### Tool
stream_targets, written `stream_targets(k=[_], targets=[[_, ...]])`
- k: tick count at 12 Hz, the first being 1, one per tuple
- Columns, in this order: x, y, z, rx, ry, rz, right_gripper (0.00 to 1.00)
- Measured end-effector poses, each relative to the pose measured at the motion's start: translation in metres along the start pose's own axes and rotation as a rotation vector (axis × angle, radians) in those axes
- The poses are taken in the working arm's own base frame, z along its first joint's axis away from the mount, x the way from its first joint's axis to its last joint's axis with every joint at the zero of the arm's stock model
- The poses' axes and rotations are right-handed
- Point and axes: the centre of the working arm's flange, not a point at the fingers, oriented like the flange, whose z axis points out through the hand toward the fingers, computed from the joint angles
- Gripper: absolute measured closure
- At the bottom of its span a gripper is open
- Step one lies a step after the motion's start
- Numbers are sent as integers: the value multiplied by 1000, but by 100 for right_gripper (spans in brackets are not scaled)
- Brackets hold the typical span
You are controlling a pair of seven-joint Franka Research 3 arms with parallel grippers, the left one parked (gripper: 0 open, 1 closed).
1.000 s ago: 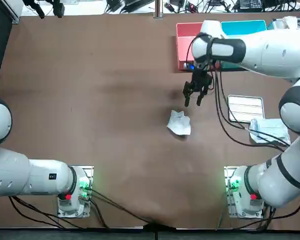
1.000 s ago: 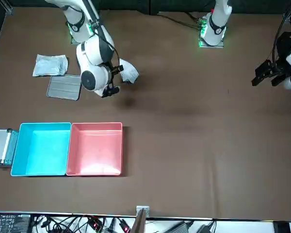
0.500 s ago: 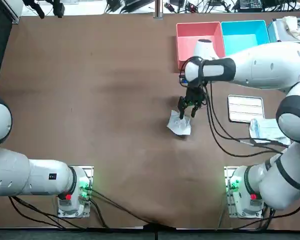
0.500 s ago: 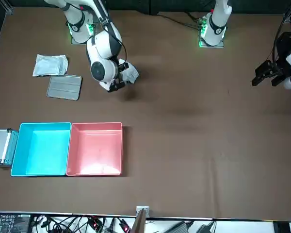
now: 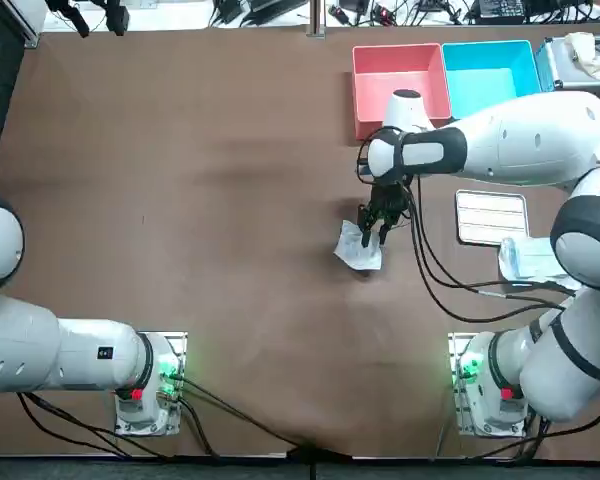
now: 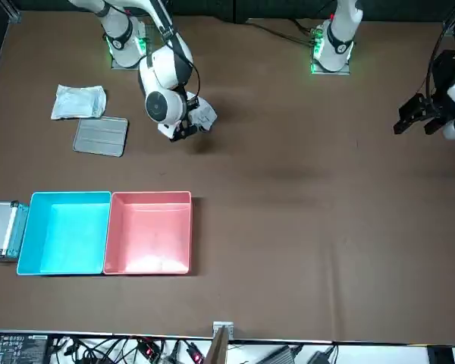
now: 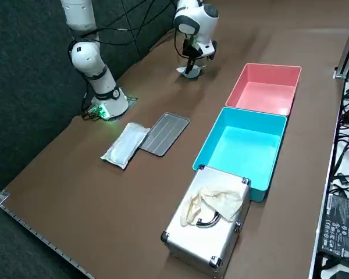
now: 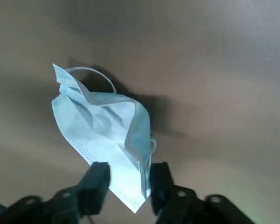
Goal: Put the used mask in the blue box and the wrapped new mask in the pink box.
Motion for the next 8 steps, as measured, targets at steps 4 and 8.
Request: stream_targets(k=[4, 8], targets=[[1, 3, -1, 2, 1, 9, 88], [3, 11, -57, 52, -1, 59, 99]])
